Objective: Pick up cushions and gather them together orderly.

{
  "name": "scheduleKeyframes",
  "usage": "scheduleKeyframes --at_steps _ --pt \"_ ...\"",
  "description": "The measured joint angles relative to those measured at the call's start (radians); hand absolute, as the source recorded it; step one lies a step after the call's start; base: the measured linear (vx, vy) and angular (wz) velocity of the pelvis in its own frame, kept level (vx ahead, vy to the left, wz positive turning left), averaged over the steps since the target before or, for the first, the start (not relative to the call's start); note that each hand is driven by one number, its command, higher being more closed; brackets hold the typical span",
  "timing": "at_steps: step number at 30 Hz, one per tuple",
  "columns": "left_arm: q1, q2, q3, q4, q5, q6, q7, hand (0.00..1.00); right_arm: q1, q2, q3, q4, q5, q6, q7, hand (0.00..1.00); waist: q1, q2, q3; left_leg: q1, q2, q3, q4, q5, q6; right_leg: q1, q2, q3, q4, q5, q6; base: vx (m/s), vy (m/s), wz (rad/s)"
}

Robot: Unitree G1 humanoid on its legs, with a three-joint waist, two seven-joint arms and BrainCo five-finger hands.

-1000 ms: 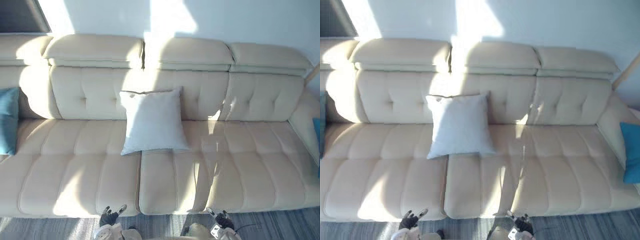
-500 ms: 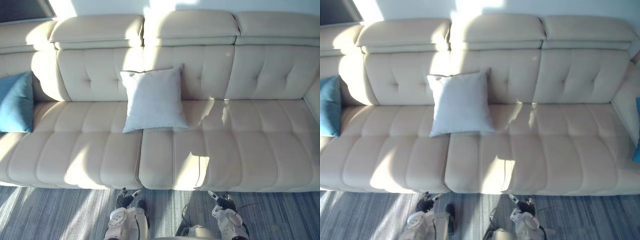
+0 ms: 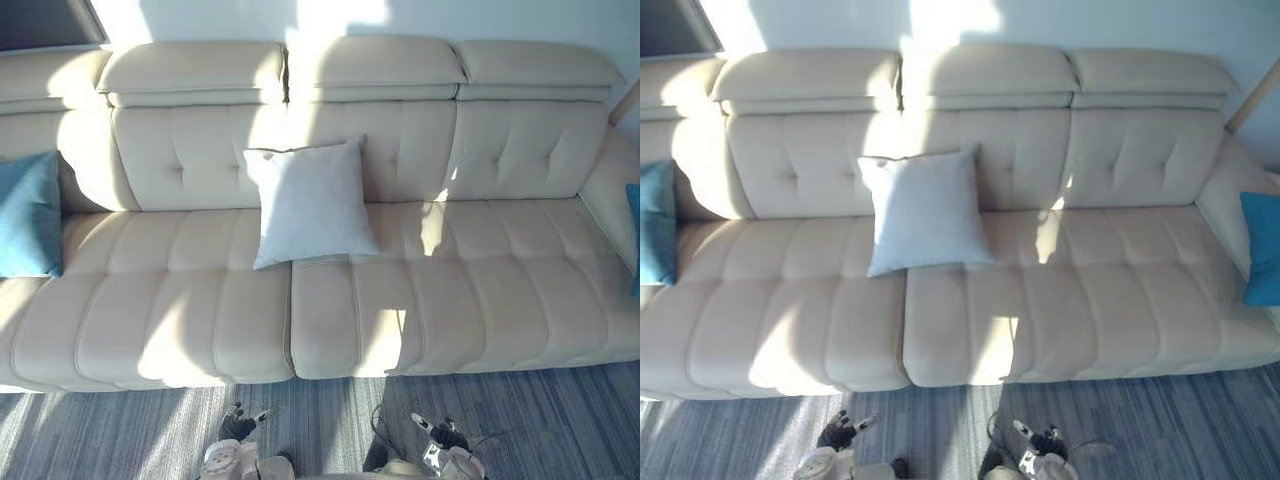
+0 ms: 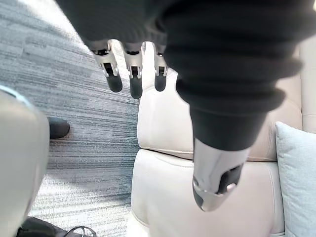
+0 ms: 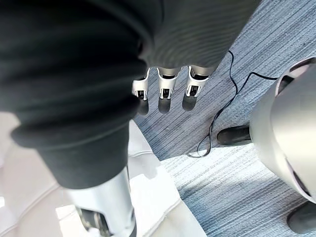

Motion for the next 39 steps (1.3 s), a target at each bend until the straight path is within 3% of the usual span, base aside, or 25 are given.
scheduleKeyframes --at_steps 5,6,16,26,31,32,33,34,35,36,37,39 --pt "0.02 0.001 0.004 0.02 0.012 0.002 0.0 0.0 -0.001 -0.018 -0.005 0.015 -0.006 0.003 0.0 0.0 0.0 -0.004 -0.002 0.032 -0.022 -0.025 -0.057 0.038 0.012 0.045 0.001 -0.01 -0.079 0.053 -0.002 -0.05 0.017 0.06" --pt "0.032 0.004 0.042 0.057 0.019 0.005 0.0 0.0 0.001 -0.037 -0.004 0.034 -0.042 0.008 0.0 0.0 -0.029 -0.015 -0.028 0.116 -0.061 -0.133 -0.15 0.044 0.025 0.107 0.0 0.011 -0.145 0.072 0.026 -0.03 0.004 0.03" --pt "0.031 0.003 0.048 0.056 0.017 0.006 0.0 0.0 0.003 -0.036 -0.002 0.034 -0.084 0.022 0.0 0.0 -0.032 -0.017 -0.021 0.134 -0.059 -0.116 -0.15 0.044 0.025 0.11 -0.002 0.027 -0.13 0.072 0.026 0.0 0.001 -0.05" --pt "0.028 0.004 0.092 0.056 0.018 0.027 -0.001 0.0 0.025 -0.037 0.029 0.024 -0.16 0.068 -0.011 0.0 -0.056 -0.014 0.025 0.176 -0.04 0.108 -0.095 -0.013 0.036 0.037 0.001 0.221 -0.034 0.071 0.029 -0.1 0.028 -0.61" --pt "0.01 0.005 0.086 0.058 0.04 0.041 0.0 0.0 0.026 -0.04 0.04 0.024 -0.162 0.068 -0.011 0.0 -0.058 -0.017 0.03 0.177 -0.012 0.254 -0.072 -0.044 0.013 -0.025 0.03 0.278 -0.02 0.081 0.014 -0.06 -0.008 -0.87" --pt "0.007 0.007 0.077 0.059 0.043 0.042 0.0 0.0 0.02 -0.042 0.046 0.024 -0.164 0.068 -0.011 0.0 -0.06 -0.014 0.03 0.175 0.014 0.315 -0.069 -0.044 0.012 -0.05 0.018 0.161 0.0 0.057 -0.034 0.0 -0.036 -0.86" --pt "0.006 0.007 0.077 0.06 0.046 0.042 0.0 0.0 0.017 -0.042 0.047 0.023 -0.165 0.068 -0.01 0.0 -0.06 -0.011 0.031 0.173 0.023 0.333 -0.068 -0.045 0.01 -0.058 0.01 0.107 0.012 0.049 -0.052 0.05 -0.043 -1.3" --pt "-0.002 0.015 0.066 0.067 0.055 0.046 0.0 0.0 0.002 -0.041 0.049 0.028 -0.175 0.068 -0.011 0.0 -0.06 -0.009 0.033 0.17 0.05 0.396 -0.065 -0.042 0.002 -0.086 -0.037 -0.11 0.089 0.009 -0.1 0.12 -0.027 -1.36" --pt "-0.017 0.034 0.056 0.092 0.058 0.05 -0.001 0.0 -0.006 -0.039 0.049 0.034 -0.193 0.068 -0.011 0.0 -0.059 -0.012 0.033 0.175 0.065 0.439 -0.061 -0.044 -0.015 -0.085 -0.09 -0.328 0.159 -0.031 -0.119 0.14 -0.03 -1.39" --pt "-0.022 0.036 0.049 0.101 0.058 0.052 -0.001 0.0 -0.006 -0.038 0.049 0.035 -0.196 0.068 -0.011 0.0 -0.061 -0.017 0.031 0.18 0.065 0.456 -0.061 -0.045 -0.023 -0.082 -0.105 -0.38 0.172 -0.032 -0.118 0.24 -0.082 -1.43" --pt "-0.039 0.041 0.04 0.108 0.059 0.059 -0.001 0.0 -0.013 -0.04 0.047 0.034 -0.196 0.069 -0.011 0.0 -0.061 -0.013 0.04 0.19 0.079 0.518 -0.064 -0.04 -0.042 -0.094 -0.106 -0.411 0.192 -0.025 -0.087 0.24 -0.134 -1.08" --pt "-0.063 0.037 0.037 0.126 0.077 0.063 -0.004 0.0 -0.022 -0.063 0.045 0.027 -0.196 0.068 -0.012 0.0 -0.079 0.002 0.06 0.216 0.095 0.563 -0.06 -0.035 -0.05 -0.108 -0.092 -0.372 0.23 -0.066 -0.095 0.22 -0.155 -0.86"
